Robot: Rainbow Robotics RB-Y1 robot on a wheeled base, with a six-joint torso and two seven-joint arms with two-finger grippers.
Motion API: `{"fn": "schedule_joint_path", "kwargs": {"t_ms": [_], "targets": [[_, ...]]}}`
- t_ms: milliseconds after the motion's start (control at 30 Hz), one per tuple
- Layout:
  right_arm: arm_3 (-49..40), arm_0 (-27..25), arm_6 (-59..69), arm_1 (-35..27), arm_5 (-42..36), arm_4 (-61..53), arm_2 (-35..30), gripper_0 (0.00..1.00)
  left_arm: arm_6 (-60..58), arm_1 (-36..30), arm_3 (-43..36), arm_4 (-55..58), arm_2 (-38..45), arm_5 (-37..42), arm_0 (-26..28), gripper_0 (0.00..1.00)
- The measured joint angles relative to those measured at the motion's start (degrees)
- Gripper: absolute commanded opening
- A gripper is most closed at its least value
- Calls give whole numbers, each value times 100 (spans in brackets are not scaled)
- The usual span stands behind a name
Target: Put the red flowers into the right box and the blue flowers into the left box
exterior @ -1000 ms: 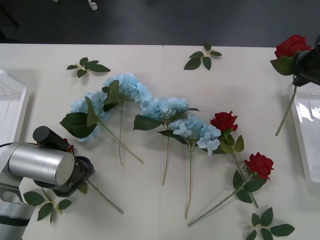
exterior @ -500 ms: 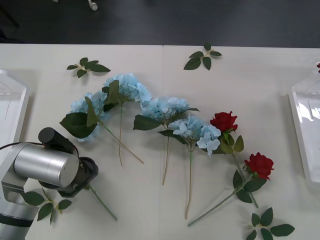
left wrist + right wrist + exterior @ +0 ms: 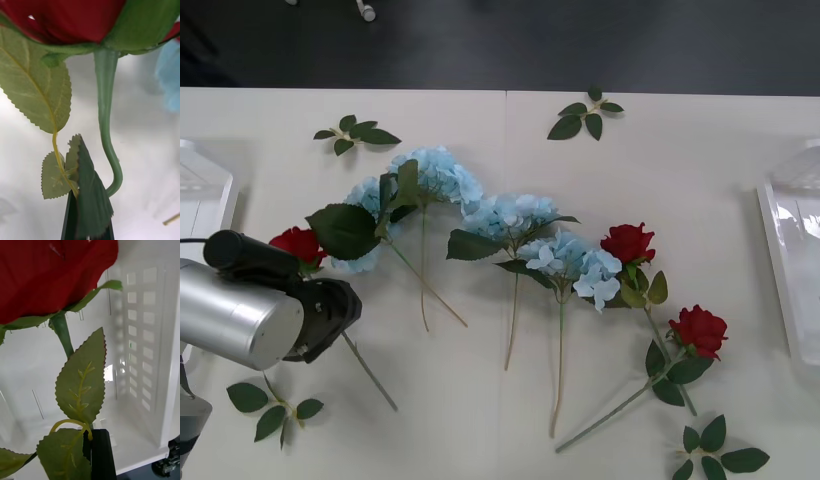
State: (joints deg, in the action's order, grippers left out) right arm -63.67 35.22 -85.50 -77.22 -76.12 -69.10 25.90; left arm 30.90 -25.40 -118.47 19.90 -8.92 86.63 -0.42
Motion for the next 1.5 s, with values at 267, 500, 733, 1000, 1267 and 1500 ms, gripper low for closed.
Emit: {"fn": "schedule_joint_path", "kwargs": {"t_ms": [267, 500, 733, 1000, 1267, 1500], "targets": [[71, 0, 0, 264, 407, 243, 0, 51, 436, -128, -1030, 142, 683, 2, 112, 0], [75, 0, 0, 272, 622, 243, 1, 65, 1484, -128, -1831, 897, 1657, 3, 476, 0], [20, 0, 0, 272, 618, 91, 0, 65, 3002, -128, -1974, 2353, 2657, -396, 490, 0], [-823, -68, 0, 287, -172, -589, -604, 64, 4596, -128, -1968, 3622, 2953, -947, 419, 0], [-3011, -722, 1, 472, -976, -579, -1762, 64, 6413, 82, -1071, 5661, 2955, -929, -363, 0], [-5094, -1846, 314, 1026, -37, -465, -2748, 64, 8971, 820, 235, 6729, 3336, 49, -1084, 0]]}}
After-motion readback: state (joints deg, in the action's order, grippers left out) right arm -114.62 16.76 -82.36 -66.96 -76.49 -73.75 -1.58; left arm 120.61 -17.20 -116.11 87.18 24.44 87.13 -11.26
